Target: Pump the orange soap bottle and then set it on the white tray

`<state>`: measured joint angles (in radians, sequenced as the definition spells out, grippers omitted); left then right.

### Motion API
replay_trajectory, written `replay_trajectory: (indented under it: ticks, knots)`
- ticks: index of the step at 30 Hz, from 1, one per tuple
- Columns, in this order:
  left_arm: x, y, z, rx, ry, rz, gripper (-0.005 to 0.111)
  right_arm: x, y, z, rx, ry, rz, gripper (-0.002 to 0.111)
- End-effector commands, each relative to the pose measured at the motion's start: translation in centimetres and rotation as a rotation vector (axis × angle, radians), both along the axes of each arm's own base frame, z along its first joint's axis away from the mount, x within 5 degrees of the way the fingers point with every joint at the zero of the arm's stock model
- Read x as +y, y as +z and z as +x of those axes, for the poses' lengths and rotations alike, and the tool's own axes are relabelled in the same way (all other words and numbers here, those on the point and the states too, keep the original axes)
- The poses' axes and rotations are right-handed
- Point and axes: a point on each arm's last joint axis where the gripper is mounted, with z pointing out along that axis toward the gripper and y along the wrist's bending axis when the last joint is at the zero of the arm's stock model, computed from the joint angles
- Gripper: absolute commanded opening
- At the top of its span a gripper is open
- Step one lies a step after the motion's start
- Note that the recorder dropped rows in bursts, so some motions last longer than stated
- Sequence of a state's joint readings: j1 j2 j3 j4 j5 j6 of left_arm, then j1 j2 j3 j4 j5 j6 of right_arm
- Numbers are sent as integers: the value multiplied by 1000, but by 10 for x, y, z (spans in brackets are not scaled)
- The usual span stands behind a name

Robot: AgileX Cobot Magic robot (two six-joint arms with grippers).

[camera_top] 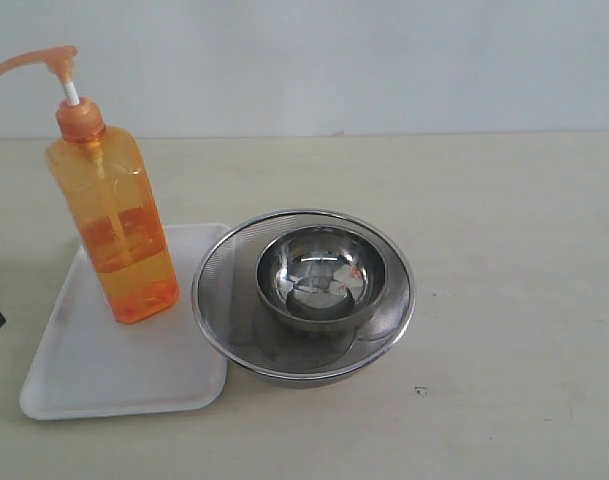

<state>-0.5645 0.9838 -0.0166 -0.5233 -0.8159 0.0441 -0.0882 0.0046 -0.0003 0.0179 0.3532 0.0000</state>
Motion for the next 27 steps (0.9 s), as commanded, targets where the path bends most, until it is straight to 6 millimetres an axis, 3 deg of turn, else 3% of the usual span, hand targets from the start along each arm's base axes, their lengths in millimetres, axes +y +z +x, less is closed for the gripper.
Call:
replay_trajectory:
  ticks: [1,8,10,12,15,16,19,27]
  knots:
    - [-13,-4,1,36,-100,-1,5,0,1,0,-9,-1,-7,0]
    - [-28,-9,17,108,-148,17,5,0,1,0,-9,-1,-7,0]
    - [-37,-10,21,124,-202,19,13,0,1,0,-12,-1,-2,0]
    - [-42,-11,26,144,-212,-10,27,0,1,0,-17,-1,-2,0]
    - [-48,-13,35,159,-210,-5,59,0,1,0,-15,0,2,0]
    - [-48,-15,37,172,-197,-14,78,0,1,0,-15,0,2,0]
    - [-51,-15,44,167,-173,-46,110,0,1,0,-15,0,2,0]
    - [-65,-19,69,161,-157,-21,110,0,1,0,-15,0,-1,0]
